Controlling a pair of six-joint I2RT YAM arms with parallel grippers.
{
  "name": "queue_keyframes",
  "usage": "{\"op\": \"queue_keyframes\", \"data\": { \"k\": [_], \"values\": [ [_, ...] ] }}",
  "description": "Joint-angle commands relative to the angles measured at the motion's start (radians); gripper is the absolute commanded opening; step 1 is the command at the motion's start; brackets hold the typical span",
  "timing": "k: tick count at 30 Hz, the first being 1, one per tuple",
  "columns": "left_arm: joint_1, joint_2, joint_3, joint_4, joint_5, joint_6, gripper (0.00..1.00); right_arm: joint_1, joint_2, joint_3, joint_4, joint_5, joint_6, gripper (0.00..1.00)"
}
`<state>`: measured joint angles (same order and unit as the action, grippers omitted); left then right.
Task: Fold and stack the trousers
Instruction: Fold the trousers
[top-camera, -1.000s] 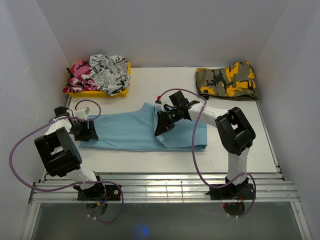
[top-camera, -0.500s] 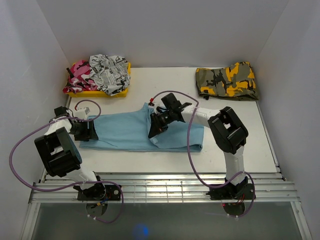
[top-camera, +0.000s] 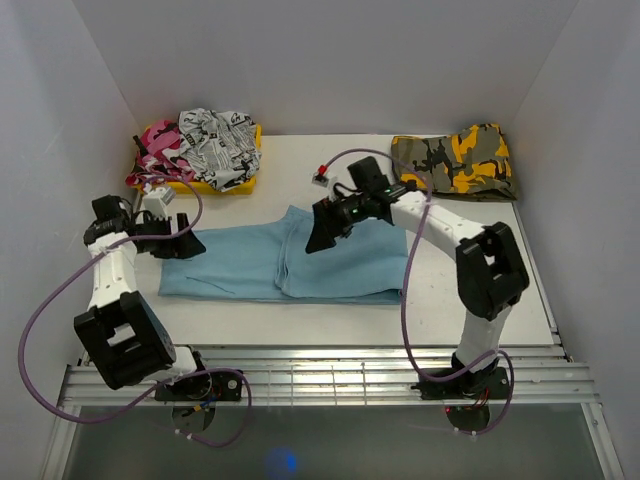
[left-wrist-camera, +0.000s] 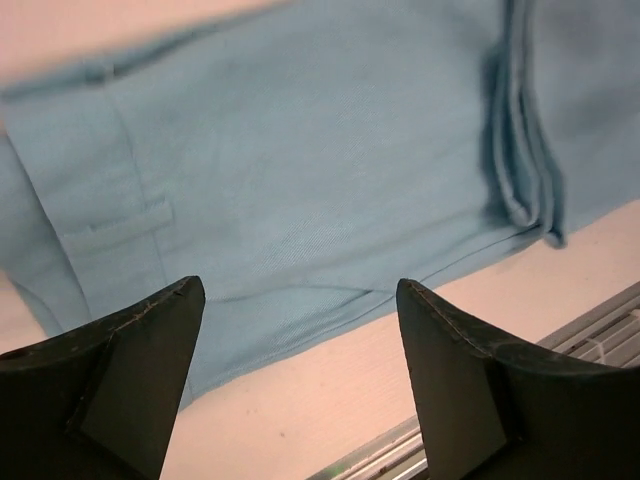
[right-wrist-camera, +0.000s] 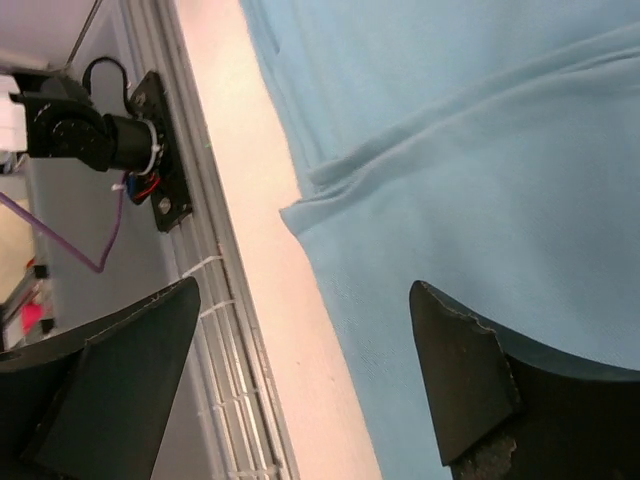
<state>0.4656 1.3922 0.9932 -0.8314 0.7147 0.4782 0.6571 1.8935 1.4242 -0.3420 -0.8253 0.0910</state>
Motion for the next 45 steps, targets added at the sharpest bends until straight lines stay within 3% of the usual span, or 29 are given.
{"op": "queue_keyframes", "data": {
  "k": [1, 7, 11, 14, 19, 24, 33, 37, 41, 45],
  "values": [
    [-0.054, -0.064, 0.087, -0.028, 0.222, -0.032, 0.88, -0.137, -0.172, -0.025, -0.138, 0.020, -0.146, 0.90],
    [-0.209, -0.029, 0.055, 0.182, 0.240, -0.292, 0.84, -0.497, -0.298, -0.226, -0.239, 0.086, -0.281, 0.74],
    [-0.393, 0.039, 0.054, 0.389, 0.079, -0.432, 0.77, -0.643, -0.317, -0.284, -0.281, 0.155, -0.324, 0.66],
    [-0.505, 0.126, 0.103, 0.445, 0.039, -0.478, 0.73, -0.643, -0.292, -0.304, -0.281, 0.183, -0.327, 0.66],
    [-0.599, 0.313, 0.176, 0.509, -0.038, -0.550, 0.73, -0.680, -0.199, -0.312, -0.232, 0.169, -0.294, 0.71],
    [-0.647, 0.404, 0.197, 0.572, -0.070, -0.607, 0.72, -0.683, -0.126, -0.308, -0.198, 0.132, -0.260, 0.74],
    [-0.694, 0.469, 0.182, 0.656, -0.008, -0.679, 0.63, -0.686, -0.074, -0.315, -0.172, 0.100, -0.251, 0.72],
    [-0.699, 0.478, 0.183, 0.673, 0.003, -0.694, 0.54, -0.686, -0.053, -0.320, -0.167, 0.091, -0.240, 0.71],
    [-0.702, 0.490, 0.196, 0.690, 0.022, -0.716, 0.36, -0.689, -0.039, -0.320, -0.164, 0.100, -0.246, 0.70],
    [-0.705, 0.516, 0.196, 0.704, 0.026, -0.742, 0.35, -0.698, -0.022, -0.318, -0.158, 0.106, -0.249, 0.70]
  ]
}}
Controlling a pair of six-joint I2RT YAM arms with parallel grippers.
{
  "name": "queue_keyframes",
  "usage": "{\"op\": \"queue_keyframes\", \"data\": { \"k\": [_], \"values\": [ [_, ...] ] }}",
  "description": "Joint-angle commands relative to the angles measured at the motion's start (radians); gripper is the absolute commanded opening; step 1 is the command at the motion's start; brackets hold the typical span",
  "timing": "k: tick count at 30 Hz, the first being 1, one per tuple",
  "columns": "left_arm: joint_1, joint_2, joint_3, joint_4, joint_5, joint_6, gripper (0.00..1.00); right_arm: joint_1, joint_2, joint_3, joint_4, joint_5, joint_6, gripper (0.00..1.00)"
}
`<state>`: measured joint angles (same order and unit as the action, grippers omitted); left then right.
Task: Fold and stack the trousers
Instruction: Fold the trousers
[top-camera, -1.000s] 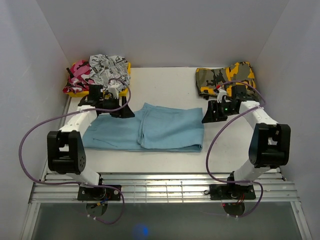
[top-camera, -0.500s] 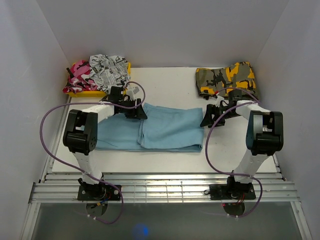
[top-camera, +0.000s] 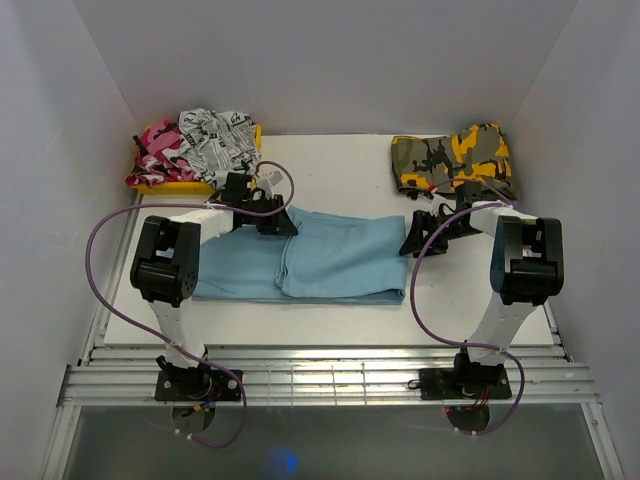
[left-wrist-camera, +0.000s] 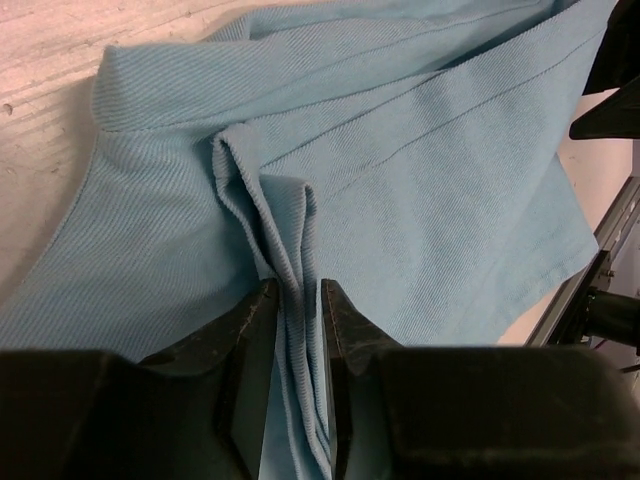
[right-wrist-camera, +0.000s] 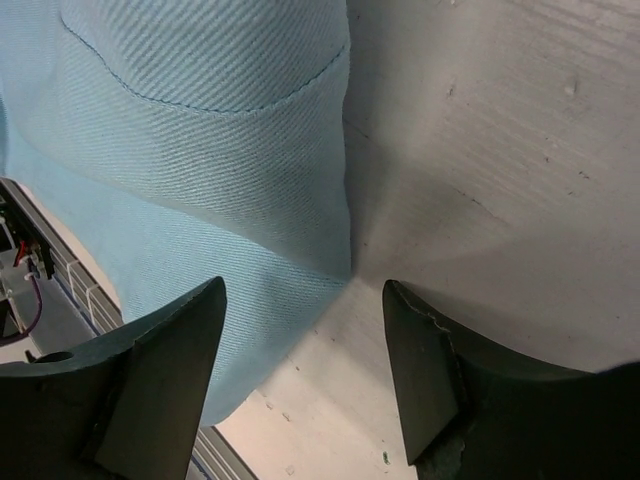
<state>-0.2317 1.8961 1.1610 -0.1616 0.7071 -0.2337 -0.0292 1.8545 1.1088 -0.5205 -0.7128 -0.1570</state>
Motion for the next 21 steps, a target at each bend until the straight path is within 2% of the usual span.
{"op": "queue_keyframes", "data": {
  "k": [1, 4, 7, 8, 9, 10, 13, 14, 17, 21],
  "values": [
    [-0.008, 0.018, 0.022, 0.040, 0.029, -0.033, 0.35, -0.014, 0.018, -0.003, 0.020, -0.005, -0.003, 0.70],
    [-0.008, 0.026, 0.011, 0.051, 0.003, -0.044, 0.39, -0.020, 0.022, -0.004, 0.020, -0.001, -0.006, 0.70],
    [-0.008, 0.034, 0.011, 0.056, -0.018, -0.056, 0.57, -0.021, 0.022, -0.009, 0.020, -0.004, -0.007, 0.70],
    [-0.009, 0.037, 0.014, 0.057, -0.014, -0.056, 0.56, -0.021, 0.022, -0.010, 0.020, -0.005, -0.009, 0.70],
    [-0.009, 0.037, 0.016, 0.057, -0.014, -0.059, 0.51, -0.021, 0.022, -0.012, 0.020, -0.004, -0.010, 0.70],
    [-0.009, 0.037, 0.014, 0.057, -0.017, -0.062, 0.36, -0.023, 0.022, -0.013, 0.020, -0.002, -0.010, 0.70],
    [-0.009, -0.006, -0.009, 0.071, 0.005, -0.084, 0.14, -0.023, 0.022, -0.015, 0.023, 0.001, -0.010, 0.66],
    [-0.006, -0.031, -0.024, 0.104, 0.027, -0.090, 0.02, -0.024, 0.022, -0.017, 0.027, 0.003, -0.010, 0.64],
    [-0.003, -0.150, -0.111, 0.186, 0.034, -0.142, 0.00, -0.031, 0.020, -0.029, 0.036, 0.016, -0.010, 0.59],
    [0.008, -0.216, -0.159, 0.168, -0.047, -0.177, 0.00, -0.040, 0.020, -0.040, 0.047, 0.029, -0.010, 0.57]
  ]
}}
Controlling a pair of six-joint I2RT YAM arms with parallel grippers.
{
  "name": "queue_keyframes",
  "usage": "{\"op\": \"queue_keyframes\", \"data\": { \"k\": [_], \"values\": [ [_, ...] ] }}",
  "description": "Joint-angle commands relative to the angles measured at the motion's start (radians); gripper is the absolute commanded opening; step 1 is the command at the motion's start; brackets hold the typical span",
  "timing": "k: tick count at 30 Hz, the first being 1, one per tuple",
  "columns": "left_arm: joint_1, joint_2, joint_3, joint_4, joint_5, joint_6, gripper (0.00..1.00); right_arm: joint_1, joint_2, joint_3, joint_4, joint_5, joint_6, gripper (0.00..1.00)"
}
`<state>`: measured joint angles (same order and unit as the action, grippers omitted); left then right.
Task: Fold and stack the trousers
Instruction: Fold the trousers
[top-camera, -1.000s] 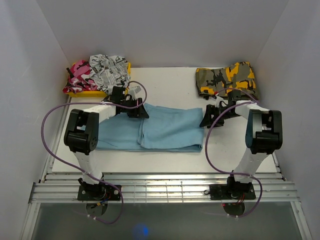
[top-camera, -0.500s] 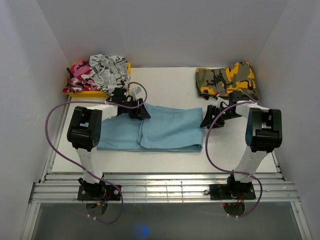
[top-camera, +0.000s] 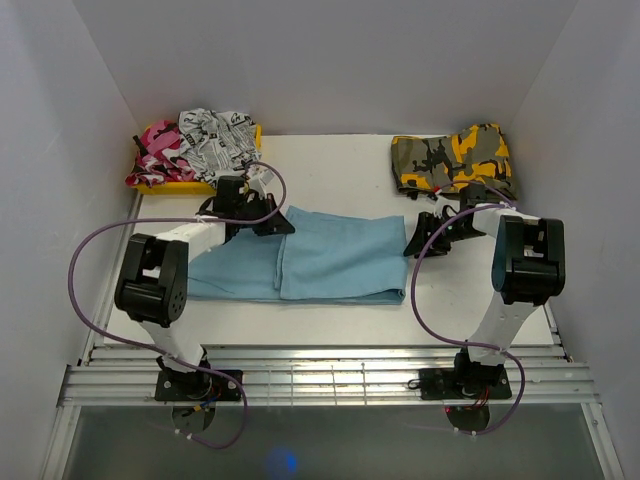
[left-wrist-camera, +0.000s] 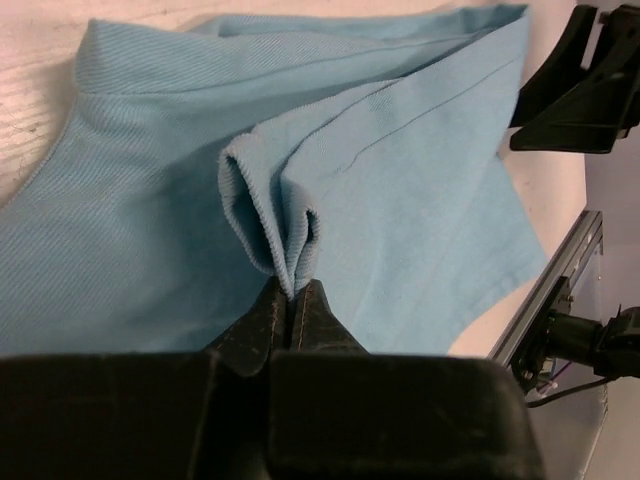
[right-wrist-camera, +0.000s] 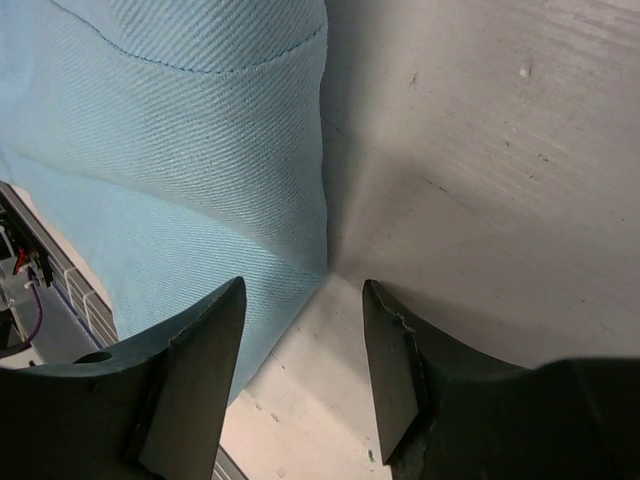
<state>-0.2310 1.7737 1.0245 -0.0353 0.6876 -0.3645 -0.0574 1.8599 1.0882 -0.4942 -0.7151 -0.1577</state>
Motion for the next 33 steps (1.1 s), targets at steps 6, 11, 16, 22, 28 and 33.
{"op": "queue_keyframes", "data": {
  "k": [6, 11, 16, 22, 28, 33],
  "values": [
    [0.010, -0.024, -0.027, 0.058, -0.076, -0.027, 0.00, -0.013, 0.015, -0.024, 0.019, 0.039, -0.011, 0.58],
    [0.012, 0.087, 0.032, 0.071, -0.059, -0.022, 0.04, -0.013, -0.008, -0.033, -0.043, 0.020, -0.060, 0.67],
    [0.015, 0.115, 0.065, -0.003, -0.126, 0.019, 0.12, -0.015, -0.048, -0.070, -0.124, 0.013, -0.109, 0.79],
    [0.035, 0.047, 0.066, -0.055, -0.108, 0.042, 0.24, -0.015, -0.168, -0.108, -0.210, 0.048, -0.245, 0.78],
    [0.035, 0.020, 0.057, -0.101, -0.072, 0.067, 0.34, -0.001, -0.456, -0.177, -0.183, 0.223, -0.381, 0.82],
    [0.036, 0.010, 0.028, -0.114, -0.062, 0.084, 0.50, 0.229, -0.689, -0.333, 0.035, 0.520, -0.323, 0.91]
  ]
}}
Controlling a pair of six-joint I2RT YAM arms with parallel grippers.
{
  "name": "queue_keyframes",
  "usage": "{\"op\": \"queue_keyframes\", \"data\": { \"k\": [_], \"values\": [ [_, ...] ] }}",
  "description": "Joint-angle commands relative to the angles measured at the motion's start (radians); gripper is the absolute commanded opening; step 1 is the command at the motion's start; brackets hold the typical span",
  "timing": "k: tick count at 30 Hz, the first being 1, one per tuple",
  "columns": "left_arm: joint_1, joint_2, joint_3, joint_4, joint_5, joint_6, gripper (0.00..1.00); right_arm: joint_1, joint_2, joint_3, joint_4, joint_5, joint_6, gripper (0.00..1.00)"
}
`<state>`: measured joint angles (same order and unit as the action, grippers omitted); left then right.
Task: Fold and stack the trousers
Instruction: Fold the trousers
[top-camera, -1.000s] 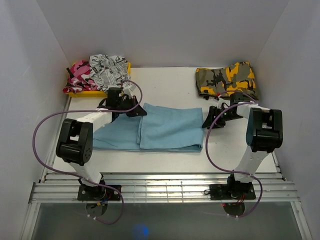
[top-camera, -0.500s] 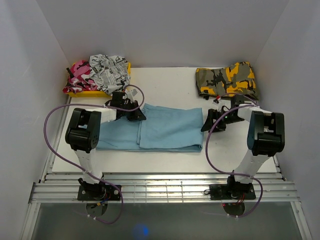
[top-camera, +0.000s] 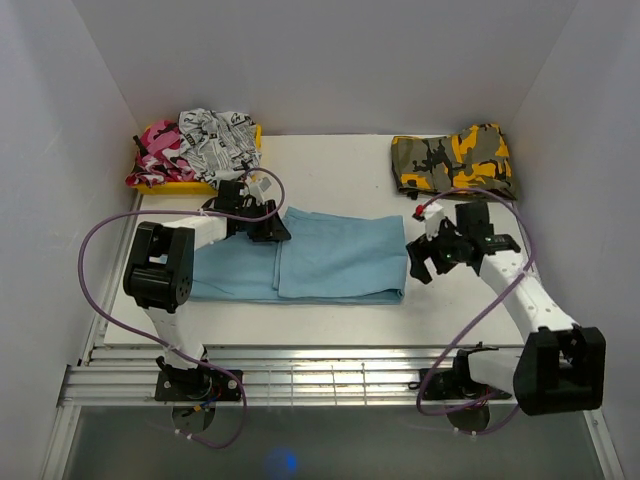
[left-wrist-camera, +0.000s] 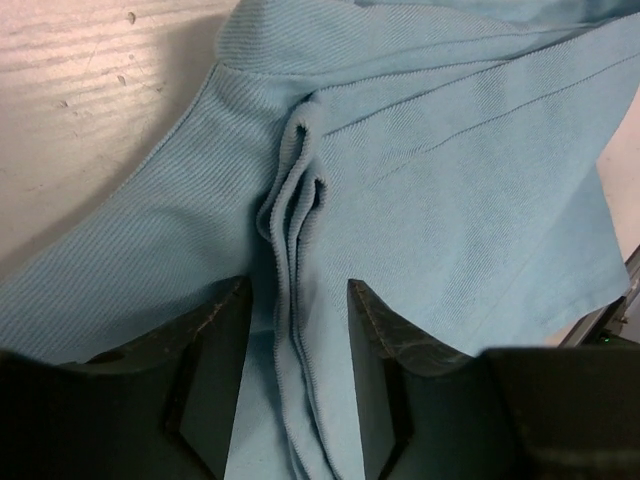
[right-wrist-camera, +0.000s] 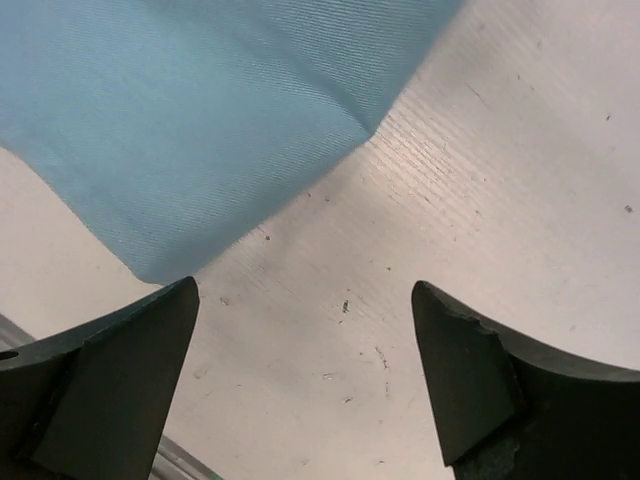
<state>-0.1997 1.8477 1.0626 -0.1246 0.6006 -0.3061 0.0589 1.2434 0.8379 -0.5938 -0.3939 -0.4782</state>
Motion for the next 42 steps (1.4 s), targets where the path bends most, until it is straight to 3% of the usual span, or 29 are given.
{"op": "queue_keyframes", "data": {
  "k": [1, 3, 5, 11, 27, 32, 34, 35, 38, 41, 42],
  "values": [
    [0.003, -0.064, -0.015, -0.024, 0.025, 0.028, 0.55, 0.202, -0.091, -0.104, 0.161, 0.273, 0.015, 0.93],
    [0.003, -0.056, -0.019, -0.026, 0.033, 0.030, 0.60, 0.296, -0.130, -0.153, 0.213, 0.343, 0.058, 0.96],
    [0.003, -0.051, -0.020, -0.033, 0.038, 0.032, 0.65, 0.375, -0.139, -0.212, 0.270, 0.389, 0.059, 0.93],
    [0.003, -0.036, -0.009, -0.044, 0.044, 0.045, 0.67, 0.458, -0.147, -0.301, 0.436, 0.544, -0.017, 0.91],
    [0.005, 0.022, 0.033, -0.072, 0.050, 0.061, 0.67, 0.544, -0.142, -0.309, 0.506, 0.503, -0.051, 0.90],
    [0.003, 0.035, 0.034, -0.081, 0.033, 0.068, 0.66, 0.545, -0.177, -0.393, 0.581, 0.569, -0.126, 0.98],
    [0.003, 0.048, 0.034, -0.089, 0.010, 0.068, 0.64, 0.545, -0.197, -0.437, 0.620, 0.595, -0.166, 0.82],
    [0.005, 0.054, 0.036, -0.090, 0.001, 0.070, 0.63, 0.545, -0.211, -0.451, 0.626, 0.610, -0.180, 0.65],
    [0.006, 0.073, 0.043, -0.104, -0.028, 0.085, 0.58, 0.545, -0.228, -0.497, 0.615, 0.650, -0.249, 0.28],
    [0.009, 0.091, 0.059, -0.116, -0.045, 0.093, 0.56, 0.547, -0.255, -0.519, 0.504, 0.613, -0.339, 0.11],
    [0.013, 0.097, 0.065, -0.121, -0.048, 0.094, 0.55, 0.545, -0.262, -0.523, 0.471, 0.590, -0.359, 0.09]
  ]
}}
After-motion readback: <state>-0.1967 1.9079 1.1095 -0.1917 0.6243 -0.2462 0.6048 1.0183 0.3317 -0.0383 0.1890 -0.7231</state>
